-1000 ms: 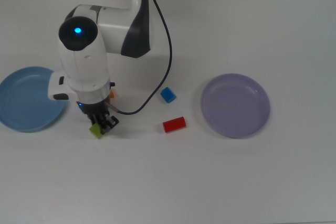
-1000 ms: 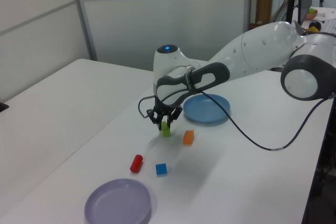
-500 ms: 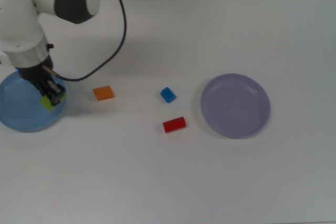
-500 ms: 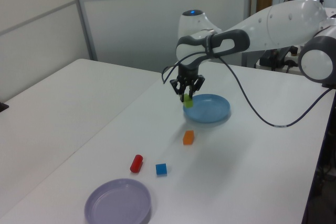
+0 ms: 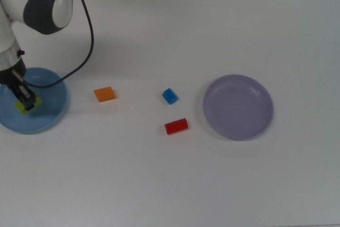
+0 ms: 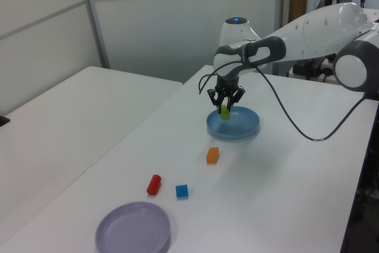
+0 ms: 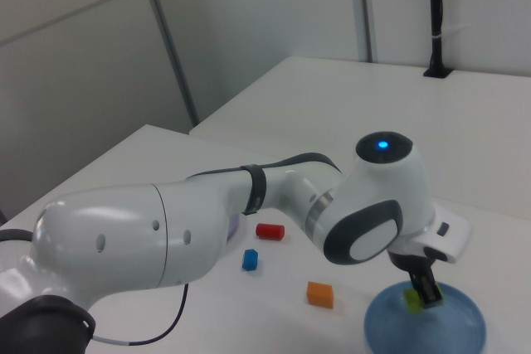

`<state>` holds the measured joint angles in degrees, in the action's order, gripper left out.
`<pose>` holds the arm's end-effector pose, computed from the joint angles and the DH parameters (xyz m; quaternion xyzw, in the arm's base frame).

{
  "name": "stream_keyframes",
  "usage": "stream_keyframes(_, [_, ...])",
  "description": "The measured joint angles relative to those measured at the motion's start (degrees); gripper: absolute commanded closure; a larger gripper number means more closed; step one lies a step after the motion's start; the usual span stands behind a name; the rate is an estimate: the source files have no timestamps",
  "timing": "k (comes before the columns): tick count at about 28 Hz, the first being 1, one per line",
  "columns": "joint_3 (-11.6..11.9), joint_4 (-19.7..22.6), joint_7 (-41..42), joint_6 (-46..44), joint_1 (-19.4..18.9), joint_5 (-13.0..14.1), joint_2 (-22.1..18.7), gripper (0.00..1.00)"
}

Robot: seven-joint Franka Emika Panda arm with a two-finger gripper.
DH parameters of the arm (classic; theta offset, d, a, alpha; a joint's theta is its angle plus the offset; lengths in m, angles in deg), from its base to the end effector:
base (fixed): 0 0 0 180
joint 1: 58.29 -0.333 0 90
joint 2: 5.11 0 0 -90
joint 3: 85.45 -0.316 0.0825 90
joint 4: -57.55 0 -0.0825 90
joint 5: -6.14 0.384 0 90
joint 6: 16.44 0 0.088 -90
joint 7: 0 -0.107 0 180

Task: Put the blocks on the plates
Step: 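Carry the green block over the light blue plate and release it, then move the gripper down onto the orange block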

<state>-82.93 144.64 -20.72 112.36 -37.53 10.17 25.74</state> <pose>0.6618 -0.2769 0.3668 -0.9170 0.3869 -0.0953 0.0163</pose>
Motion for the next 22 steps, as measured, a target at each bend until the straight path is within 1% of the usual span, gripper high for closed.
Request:
stream_keyframes(3, [0.00,0.07,0.02,0.16,0.24,0.20,0.01,0.76])
stream_keyframes(5, [-0.01,0.08,0.02,0.16,0.17,0.20,0.01,0.75])
stream_keyframes(6, [-0.01,0.10,0.02,0.16,0.13,0.20,0.01,0.68])
stream_keyframes(9, [-0.01,0.47,0.03,0.16,0.04,0.20,0.02,0.58])
stream_keyframes(11, [-0.02,0.98,0.18,0.16,-0.04,0.20,0.05,0.47])
stream_keyframes(12, [-0.04,1.22,0.26,0.16,-0.09,0.20,0.11,0.36])
stream_keyframes(16, [-0.10,2.08,0.36,0.16,-0.38,0.20,0.44,0.33])
stream_keyframes(17, [-0.11,2.22,0.36,0.16,-0.46,0.20,0.50,0.25])
stream_keyframes(18, [-0.11,2.35,0.37,0.16,-0.57,0.20,0.56,0.21])
stream_keyframes(20, [-0.14,2.41,0.39,0.16,-0.74,0.20,0.63,0.16])
stream_keyframes(21, [-0.18,2.42,0.41,0.16,-0.82,0.20,0.65,0.11])
stream_keyframes(22, [-0.23,2.42,0.42,0.16,-0.92,0.20,0.68,0.00])
